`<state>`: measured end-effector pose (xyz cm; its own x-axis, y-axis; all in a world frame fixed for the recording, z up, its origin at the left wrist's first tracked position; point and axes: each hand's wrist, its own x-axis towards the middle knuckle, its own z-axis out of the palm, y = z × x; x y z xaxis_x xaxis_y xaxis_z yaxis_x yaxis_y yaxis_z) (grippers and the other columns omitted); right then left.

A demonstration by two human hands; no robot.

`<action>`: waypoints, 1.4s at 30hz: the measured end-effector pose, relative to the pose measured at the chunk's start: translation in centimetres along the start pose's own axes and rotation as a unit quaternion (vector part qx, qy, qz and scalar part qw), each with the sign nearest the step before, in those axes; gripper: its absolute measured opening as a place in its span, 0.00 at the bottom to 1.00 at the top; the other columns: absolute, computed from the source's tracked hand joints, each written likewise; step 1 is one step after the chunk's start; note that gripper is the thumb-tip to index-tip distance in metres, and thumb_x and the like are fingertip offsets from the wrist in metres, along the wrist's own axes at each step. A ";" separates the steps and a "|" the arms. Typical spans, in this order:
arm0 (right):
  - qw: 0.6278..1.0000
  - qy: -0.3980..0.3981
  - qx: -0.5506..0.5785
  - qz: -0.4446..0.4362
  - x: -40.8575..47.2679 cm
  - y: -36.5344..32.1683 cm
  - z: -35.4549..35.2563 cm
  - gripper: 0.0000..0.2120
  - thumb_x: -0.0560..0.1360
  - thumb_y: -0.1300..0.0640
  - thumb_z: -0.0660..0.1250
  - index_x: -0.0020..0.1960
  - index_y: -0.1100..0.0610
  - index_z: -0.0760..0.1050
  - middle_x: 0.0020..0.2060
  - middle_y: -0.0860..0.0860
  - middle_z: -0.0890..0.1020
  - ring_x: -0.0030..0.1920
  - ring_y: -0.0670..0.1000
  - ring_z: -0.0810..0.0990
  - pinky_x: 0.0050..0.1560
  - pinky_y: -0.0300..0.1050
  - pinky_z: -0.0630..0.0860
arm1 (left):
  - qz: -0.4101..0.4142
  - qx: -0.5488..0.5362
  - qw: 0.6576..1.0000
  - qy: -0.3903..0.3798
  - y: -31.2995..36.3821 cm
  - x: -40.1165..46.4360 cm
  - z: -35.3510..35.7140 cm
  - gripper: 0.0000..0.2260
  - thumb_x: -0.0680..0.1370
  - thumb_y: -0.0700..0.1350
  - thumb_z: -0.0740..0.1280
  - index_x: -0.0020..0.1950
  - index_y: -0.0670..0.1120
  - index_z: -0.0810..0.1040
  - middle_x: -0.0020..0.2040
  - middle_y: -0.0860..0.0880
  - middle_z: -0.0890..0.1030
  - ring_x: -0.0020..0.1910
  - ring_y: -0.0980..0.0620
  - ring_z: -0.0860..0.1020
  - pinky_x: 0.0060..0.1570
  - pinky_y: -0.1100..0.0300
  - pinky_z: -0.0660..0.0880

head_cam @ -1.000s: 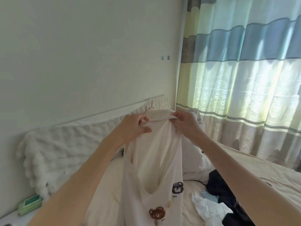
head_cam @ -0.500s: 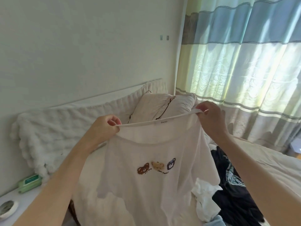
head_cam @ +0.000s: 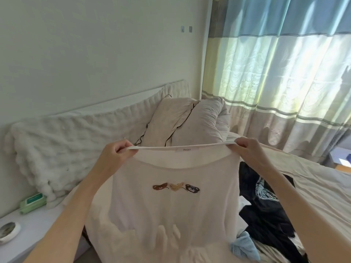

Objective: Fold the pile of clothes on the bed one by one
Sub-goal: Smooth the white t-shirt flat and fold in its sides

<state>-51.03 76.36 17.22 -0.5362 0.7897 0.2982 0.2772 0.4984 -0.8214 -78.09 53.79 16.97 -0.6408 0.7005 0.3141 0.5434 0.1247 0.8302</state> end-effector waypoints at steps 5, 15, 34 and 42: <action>0.994 -0.071 0.075 0.021 -1.2 0.9 0.0 0.15 0.78 0.61 0.63 0.34 0.63 0.66 0.32 0.53 0.62 0.35 0.50 0.61 0.35 0.42 0.57 | -0.005 0.001 0.998 0.055 0.0 -1.1 0.6 0.12 0.76 0.41 0.68 0.34 0.39 0.72 0.29 0.48 0.64 0.25 0.59 0.61 0.23 0.69 0.56; 0.962 -0.200 0.131 0.132 -5.7 4.7 2.7 0.15 0.79 0.45 0.59 0.53 0.49 0.82 0.42 0.44 0.85 0.43 0.42 0.82 0.42 0.34 0.77 | -0.064 0.046 0.993 0.083 -2.9 -6.1 0.7 0.10 0.75 0.45 0.69 0.35 0.45 0.76 0.28 0.50 0.68 0.24 0.60 0.64 0.26 0.65 0.60; 1.000 0.010 0.002 0.021 -26.0 1.1 -1.1 0.12 0.78 0.62 0.64 0.38 0.50 0.76 0.33 0.45 0.77 0.32 0.35 0.73 0.37 0.27 0.67 | -0.122 -0.103 0.963 -0.216 -2.8 -24.6 -6.2 0.07 0.75 0.41 0.67 0.52 0.47 0.79 0.50 0.44 0.82 0.47 0.51 0.80 0.45 0.66 0.75; 0.992 0.105 0.056 -0.041 -28.9 -2.9 -3.9 0.11 0.79 0.61 0.62 0.41 0.66 0.75 0.32 0.54 0.70 0.32 0.43 0.65 0.31 0.32 0.61 | 0.017 -0.163 0.986 -0.007 1.5 -27.9 -6.5 0.06 0.70 0.51 0.67 0.39 0.60 0.83 0.33 0.59 0.82 0.32 0.64 0.77 0.33 0.73 0.72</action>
<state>-33.23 53.45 12.90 -0.3718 0.8112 0.4513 0.1437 0.5306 -0.8354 -62.93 29.93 12.43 -0.6164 0.7104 0.3397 0.3589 -0.1305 0.9242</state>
